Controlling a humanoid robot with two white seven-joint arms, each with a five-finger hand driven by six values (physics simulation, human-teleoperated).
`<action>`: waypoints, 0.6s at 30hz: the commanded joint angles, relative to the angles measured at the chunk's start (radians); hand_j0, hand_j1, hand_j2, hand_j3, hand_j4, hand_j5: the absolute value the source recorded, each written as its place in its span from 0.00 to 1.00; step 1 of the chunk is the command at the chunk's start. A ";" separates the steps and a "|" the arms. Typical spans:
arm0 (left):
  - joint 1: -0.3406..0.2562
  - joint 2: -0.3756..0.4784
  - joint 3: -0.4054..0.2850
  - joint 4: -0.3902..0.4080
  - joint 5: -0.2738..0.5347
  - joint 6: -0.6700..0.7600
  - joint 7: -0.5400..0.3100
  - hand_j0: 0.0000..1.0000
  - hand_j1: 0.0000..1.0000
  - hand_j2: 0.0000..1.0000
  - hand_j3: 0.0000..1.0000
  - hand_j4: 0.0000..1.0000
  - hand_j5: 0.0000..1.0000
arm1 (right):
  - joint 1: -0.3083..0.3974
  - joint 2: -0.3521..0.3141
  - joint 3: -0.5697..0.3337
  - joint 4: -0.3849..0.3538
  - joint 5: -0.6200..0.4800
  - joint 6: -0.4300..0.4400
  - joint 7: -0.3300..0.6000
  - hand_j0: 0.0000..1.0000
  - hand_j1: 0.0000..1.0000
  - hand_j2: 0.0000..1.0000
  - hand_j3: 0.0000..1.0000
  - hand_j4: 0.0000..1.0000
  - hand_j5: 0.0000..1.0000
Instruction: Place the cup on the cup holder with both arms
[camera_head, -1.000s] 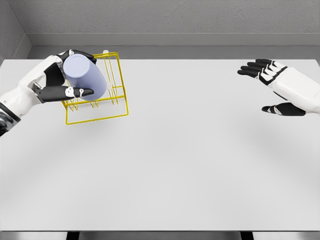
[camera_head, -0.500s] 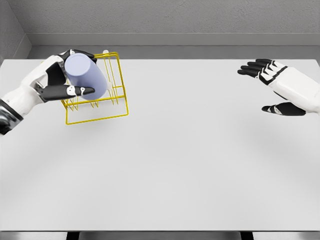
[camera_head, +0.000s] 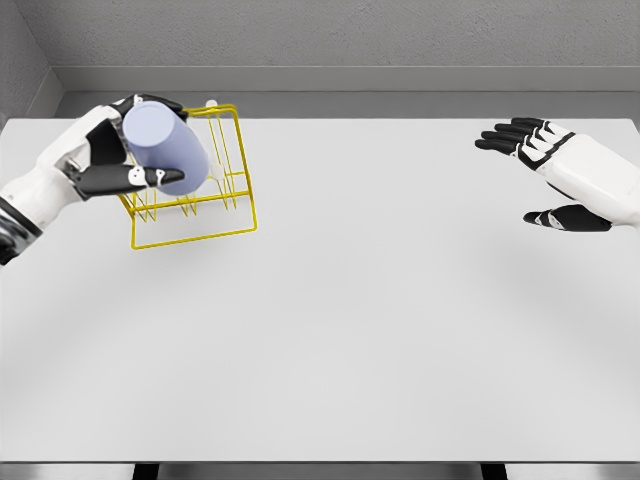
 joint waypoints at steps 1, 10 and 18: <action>0.001 0.003 0.001 0.008 0.008 0.000 0.000 0.59 0.59 0.59 0.59 0.59 0.59 | 0.000 -0.001 0.000 0.000 -0.007 0.002 -0.001 1.00 1.00 1.00 1.00 1.00 1.00; 0.003 0.000 0.000 0.022 0.009 0.000 0.000 0.60 0.60 0.60 0.60 0.60 0.60 | 0.000 -0.001 0.000 0.000 -0.007 0.002 -0.001 1.00 1.00 1.00 1.00 1.00 1.00; 0.005 0.006 -0.007 0.022 0.009 0.000 0.000 0.62 0.62 0.62 0.62 0.62 0.62 | 0.000 -0.001 0.000 0.000 -0.009 0.002 -0.001 1.00 1.00 1.00 1.00 1.00 1.00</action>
